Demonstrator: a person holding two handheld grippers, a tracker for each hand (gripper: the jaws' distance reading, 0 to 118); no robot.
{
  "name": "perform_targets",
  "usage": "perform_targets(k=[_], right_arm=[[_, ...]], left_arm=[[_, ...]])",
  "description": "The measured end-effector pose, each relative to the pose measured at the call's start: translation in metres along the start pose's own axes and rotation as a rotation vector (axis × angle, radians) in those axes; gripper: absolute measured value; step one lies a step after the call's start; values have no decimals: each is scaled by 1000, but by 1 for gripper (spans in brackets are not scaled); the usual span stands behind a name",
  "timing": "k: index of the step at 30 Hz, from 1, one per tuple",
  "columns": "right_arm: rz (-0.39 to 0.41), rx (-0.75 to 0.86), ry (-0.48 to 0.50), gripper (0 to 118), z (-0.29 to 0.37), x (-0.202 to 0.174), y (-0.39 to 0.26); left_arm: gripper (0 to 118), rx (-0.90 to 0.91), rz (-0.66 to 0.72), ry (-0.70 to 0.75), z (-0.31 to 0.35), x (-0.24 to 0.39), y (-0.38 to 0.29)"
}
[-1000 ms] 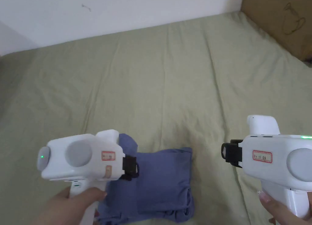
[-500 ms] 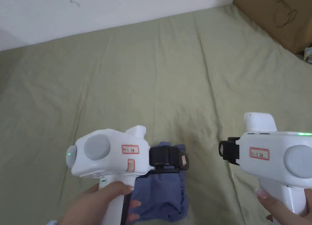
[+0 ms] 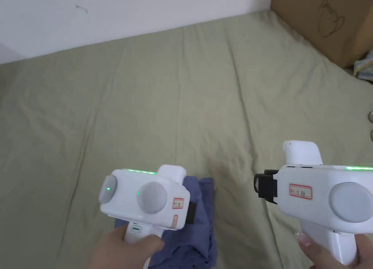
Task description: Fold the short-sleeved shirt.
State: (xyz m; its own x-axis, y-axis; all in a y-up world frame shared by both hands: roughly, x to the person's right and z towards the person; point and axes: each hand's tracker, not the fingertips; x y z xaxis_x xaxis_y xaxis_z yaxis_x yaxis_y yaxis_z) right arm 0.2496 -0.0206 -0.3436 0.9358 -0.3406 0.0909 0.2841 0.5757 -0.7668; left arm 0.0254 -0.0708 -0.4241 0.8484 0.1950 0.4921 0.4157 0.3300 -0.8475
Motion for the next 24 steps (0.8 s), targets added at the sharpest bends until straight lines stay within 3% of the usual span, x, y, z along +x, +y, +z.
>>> perform_targets(k=[4,8,14,18,24], right_arm=[[43,-1,-39,0,-1,0,-4],[3,-6,-25,0,-1,3,-5],[1,9,-23,0,9,-3,1],[22,43,-31,0,26,-10,11],[34,71,-23,0,37,-25,28]], left_arm=[[0,2,-48,-4,-31,19,4],[0,19,-77,2,-16,35,10],[0,133,-27,-198,39,40,-1],[0,324,-18,-84,98,14,-11],[0,562,119,281,150,-67,-49]])
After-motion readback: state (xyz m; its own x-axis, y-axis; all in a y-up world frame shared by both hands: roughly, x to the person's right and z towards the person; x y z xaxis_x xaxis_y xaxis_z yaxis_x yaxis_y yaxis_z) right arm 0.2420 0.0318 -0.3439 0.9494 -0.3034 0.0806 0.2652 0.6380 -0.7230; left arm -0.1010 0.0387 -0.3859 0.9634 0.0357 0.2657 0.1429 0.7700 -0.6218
